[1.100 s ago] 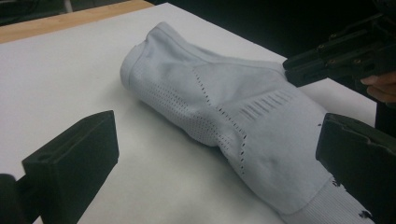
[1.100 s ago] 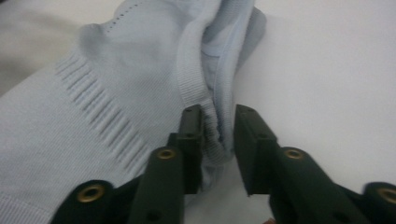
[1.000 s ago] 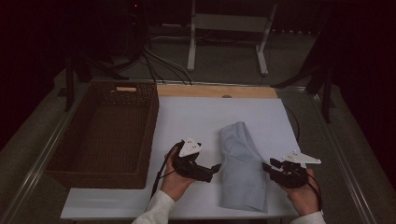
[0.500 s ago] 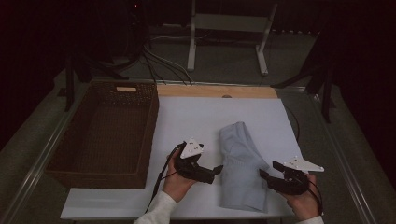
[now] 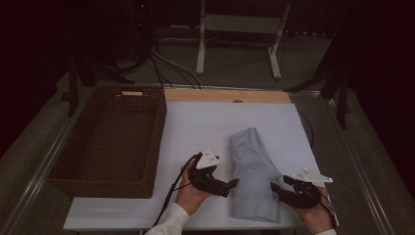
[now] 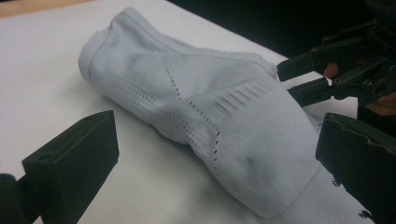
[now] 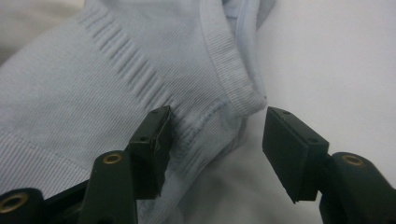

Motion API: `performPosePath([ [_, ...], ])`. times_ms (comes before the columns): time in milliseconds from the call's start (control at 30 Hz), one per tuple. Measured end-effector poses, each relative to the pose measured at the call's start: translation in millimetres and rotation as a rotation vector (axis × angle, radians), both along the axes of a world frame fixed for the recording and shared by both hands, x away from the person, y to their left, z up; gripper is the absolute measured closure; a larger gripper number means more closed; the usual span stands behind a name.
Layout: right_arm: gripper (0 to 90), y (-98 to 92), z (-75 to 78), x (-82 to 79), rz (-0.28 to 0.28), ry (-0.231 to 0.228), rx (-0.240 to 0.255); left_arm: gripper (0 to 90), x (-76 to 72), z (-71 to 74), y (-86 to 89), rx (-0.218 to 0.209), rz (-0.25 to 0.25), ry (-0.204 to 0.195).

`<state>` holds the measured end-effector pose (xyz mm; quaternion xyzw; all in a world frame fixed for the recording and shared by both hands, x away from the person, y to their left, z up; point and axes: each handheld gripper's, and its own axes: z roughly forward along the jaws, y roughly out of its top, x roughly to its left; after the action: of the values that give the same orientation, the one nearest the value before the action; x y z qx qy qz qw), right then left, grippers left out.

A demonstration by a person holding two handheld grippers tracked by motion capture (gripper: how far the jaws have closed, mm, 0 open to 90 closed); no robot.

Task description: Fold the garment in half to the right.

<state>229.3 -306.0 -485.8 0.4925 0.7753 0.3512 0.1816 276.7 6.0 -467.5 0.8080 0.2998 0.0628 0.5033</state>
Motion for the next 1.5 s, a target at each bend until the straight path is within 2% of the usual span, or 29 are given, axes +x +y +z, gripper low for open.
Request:
performPosePath([
  [400, 46.1, 0.4, -6.6, 2.9, -0.010, 0.036, -0.031, 15.8, -1.5, -14.2, -16.8, 0.064, 0.018, 0.025],
  [700, 51.7, -0.4, -7.6, 3.9, -0.005, 0.053, -0.046, 17.0, 0.1, -21.7, -24.4, 0.080, 0.010, 0.046],
  [1033, 58.3, 0.8, -8.3, 3.3, -0.004, 0.066, -0.073, 20.0, -2.4, -29.7, -33.8, 0.103, -0.026, 0.065],
  [1400, 80.1, 2.4, -8.4, 2.1, 0.026, 0.082, -0.090, 29.7, -4.8, -36.3, -46.4, 0.118, -0.075, 0.084],
  [1500, 82.4, 2.1, -8.7, 2.3, 0.035, 0.087, -0.090, 34.3, -5.1, -36.5, -47.1, 0.111, -0.082, 0.092],
])
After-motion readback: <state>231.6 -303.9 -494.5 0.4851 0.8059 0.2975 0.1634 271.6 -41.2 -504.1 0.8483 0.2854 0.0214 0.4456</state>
